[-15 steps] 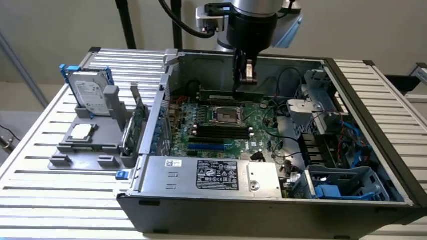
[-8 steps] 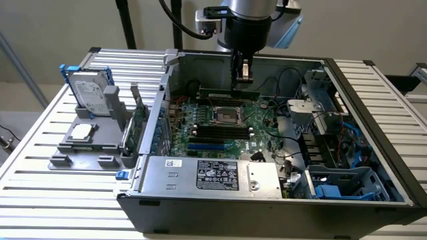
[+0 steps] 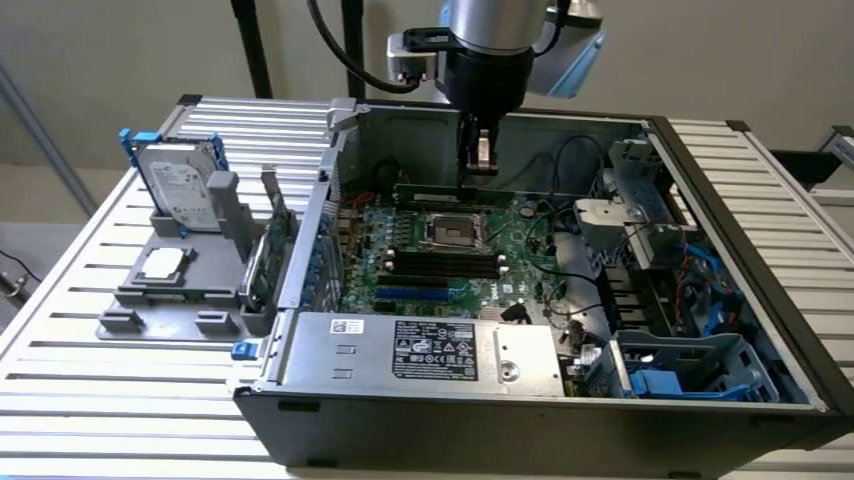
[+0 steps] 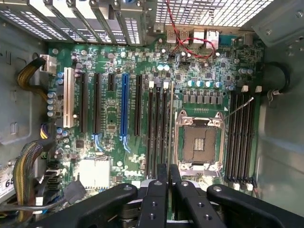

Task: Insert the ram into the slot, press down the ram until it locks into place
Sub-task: 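Insert the ram into the slot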

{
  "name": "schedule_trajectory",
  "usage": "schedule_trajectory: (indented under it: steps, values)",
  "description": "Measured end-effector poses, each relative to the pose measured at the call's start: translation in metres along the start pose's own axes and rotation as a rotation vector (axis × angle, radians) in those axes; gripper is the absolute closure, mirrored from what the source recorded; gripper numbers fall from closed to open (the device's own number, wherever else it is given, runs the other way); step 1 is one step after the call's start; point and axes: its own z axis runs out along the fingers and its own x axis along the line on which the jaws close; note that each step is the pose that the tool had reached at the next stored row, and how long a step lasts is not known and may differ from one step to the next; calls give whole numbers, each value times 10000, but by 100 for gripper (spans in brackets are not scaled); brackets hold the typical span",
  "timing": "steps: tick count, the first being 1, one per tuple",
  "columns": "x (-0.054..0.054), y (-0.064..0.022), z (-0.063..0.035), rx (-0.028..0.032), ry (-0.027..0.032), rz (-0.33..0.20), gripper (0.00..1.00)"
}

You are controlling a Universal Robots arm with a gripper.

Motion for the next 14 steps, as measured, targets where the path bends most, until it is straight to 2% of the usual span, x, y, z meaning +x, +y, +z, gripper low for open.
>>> schedule_trajectory:
  steps: [14]
  values:
    - [4,26,255,5,113,202,87]
